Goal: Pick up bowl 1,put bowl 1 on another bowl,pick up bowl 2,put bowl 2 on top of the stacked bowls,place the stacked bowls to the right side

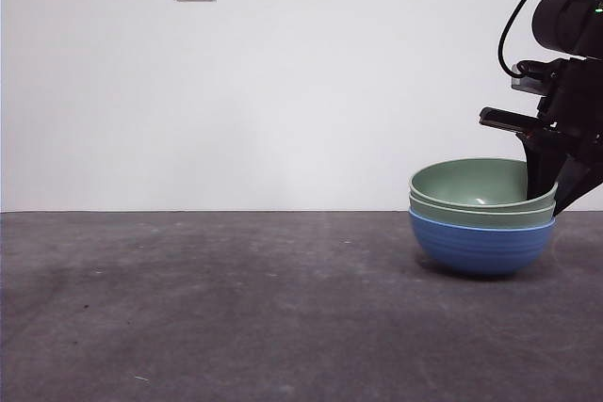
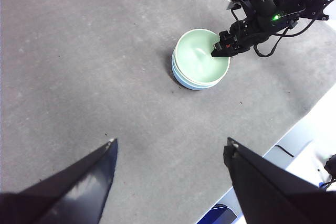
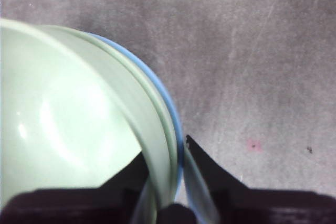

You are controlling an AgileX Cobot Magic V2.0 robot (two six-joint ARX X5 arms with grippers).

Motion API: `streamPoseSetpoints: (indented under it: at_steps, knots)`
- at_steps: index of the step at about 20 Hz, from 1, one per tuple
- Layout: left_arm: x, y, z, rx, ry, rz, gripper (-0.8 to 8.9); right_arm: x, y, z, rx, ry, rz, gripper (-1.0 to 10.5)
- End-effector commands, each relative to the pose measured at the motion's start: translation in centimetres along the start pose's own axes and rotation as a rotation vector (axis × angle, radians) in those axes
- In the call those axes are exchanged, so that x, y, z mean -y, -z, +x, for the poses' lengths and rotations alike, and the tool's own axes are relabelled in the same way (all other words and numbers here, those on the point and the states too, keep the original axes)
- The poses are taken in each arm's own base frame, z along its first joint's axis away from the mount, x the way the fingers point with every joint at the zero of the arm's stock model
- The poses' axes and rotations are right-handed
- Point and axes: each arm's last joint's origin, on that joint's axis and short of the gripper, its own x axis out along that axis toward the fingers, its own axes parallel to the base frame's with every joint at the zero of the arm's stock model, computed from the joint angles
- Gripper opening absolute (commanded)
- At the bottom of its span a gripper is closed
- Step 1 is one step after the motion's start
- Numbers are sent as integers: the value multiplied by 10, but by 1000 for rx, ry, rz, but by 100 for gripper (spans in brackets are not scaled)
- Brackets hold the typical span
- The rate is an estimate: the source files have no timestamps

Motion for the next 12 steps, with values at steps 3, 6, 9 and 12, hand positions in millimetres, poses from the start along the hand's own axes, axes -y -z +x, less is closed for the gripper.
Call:
streamPoseSetpoints:
  at_steps: [3, 6, 9, 12]
  knots:
    - [0, 4, 1, -45, -1, 8, 345, 1, 3, 9, -38, 3, -4, 260]
    - [0, 4, 1, -47, -2, 8, 345, 1, 2, 8, -23, -4, -7, 263]
    - [0, 4, 1, -47, -2, 8, 345, -4, -1, -6, 22, -82, -16, 293]
    - [0, 4, 1, -47, -2, 9, 345, -9, 0, -40, 91, -89, -30, 293]
